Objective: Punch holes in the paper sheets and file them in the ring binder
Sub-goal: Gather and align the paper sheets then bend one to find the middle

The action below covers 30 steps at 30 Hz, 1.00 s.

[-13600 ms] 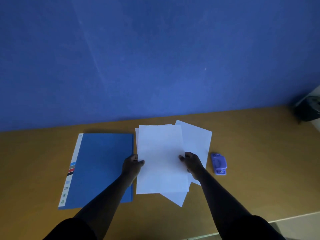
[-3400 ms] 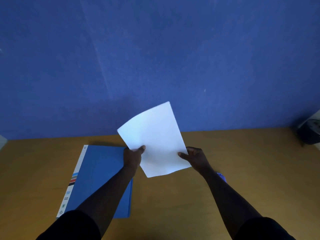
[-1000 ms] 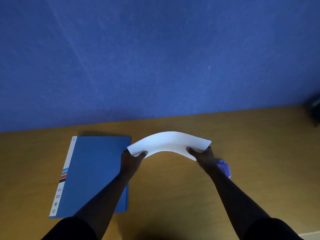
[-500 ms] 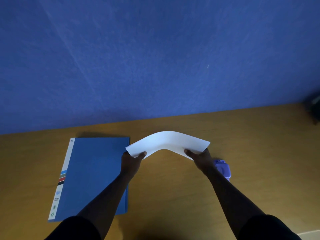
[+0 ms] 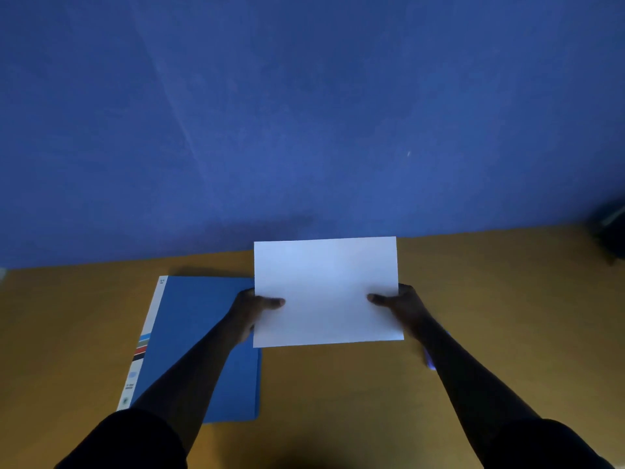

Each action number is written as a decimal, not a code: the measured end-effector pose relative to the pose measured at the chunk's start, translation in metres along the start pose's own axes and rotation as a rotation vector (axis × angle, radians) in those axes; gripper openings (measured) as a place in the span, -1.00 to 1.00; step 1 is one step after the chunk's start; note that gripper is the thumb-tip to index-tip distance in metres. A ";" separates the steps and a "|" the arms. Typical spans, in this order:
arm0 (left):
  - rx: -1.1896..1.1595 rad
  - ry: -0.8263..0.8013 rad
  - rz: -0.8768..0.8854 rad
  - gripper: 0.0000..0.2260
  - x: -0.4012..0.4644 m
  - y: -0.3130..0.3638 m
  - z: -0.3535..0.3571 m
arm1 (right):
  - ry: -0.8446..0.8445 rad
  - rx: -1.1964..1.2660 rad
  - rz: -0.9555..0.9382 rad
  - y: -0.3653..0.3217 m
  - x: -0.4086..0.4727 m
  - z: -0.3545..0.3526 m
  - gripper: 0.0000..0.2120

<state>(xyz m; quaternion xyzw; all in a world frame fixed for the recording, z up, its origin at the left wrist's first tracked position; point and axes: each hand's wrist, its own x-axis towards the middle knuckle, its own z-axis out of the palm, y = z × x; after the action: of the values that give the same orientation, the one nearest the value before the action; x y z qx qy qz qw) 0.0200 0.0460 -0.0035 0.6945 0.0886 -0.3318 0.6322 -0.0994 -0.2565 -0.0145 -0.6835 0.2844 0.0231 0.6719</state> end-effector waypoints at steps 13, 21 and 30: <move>-0.055 -0.123 0.016 -0.59 -0.044 -0.008 -0.007 | -0.041 0.052 -0.045 -0.020 -0.029 0.010 -0.66; -0.103 -0.047 0.085 -0.51 -0.050 -0.016 -0.004 | -0.052 0.061 -0.080 -0.015 -0.047 0.013 -0.55; -0.069 -0.227 -0.064 -0.52 -0.065 -0.021 -0.004 | 0.009 0.094 -0.090 -0.005 -0.053 0.004 -0.64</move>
<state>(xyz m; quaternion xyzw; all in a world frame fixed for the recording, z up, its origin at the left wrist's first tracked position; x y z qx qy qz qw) -0.0403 0.0729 0.0163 0.6270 0.0497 -0.4251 0.6509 -0.1402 -0.2339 0.0119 -0.6632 0.2571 -0.0235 0.7025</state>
